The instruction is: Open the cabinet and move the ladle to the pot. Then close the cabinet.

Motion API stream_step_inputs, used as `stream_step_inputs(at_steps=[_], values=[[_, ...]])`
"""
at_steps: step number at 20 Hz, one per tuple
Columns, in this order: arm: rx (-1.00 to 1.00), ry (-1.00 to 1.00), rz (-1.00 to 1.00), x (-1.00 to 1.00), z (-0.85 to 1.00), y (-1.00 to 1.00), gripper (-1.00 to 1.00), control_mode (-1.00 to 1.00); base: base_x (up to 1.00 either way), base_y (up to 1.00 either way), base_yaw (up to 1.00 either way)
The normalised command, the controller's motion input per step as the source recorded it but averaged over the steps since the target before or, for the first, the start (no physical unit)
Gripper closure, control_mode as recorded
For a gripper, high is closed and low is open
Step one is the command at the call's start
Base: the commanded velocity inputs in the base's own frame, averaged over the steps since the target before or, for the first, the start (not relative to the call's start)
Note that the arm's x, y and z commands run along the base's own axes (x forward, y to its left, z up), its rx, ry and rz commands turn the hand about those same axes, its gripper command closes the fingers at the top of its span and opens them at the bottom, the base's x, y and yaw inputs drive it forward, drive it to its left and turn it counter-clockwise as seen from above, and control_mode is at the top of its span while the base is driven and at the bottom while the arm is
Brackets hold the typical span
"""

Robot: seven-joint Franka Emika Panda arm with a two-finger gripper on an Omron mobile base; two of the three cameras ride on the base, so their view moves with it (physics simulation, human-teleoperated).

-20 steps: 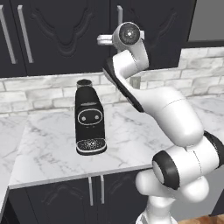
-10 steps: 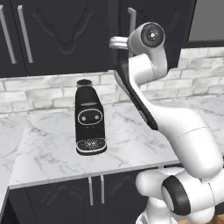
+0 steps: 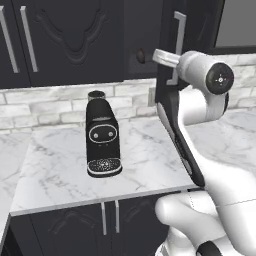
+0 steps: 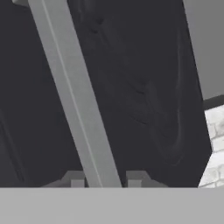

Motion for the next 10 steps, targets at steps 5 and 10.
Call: stream_step_inputs(at_steps=[5,10], values=[[0.13,-0.11,0.00,-1.00,0.44,-0.29,1.00,-1.00,0.00,0.00,0.00],[0.04,-0.03,0.02,-0.99,0.46,0.05,-1.00,-1.00,0.00,0.00,0.00]])
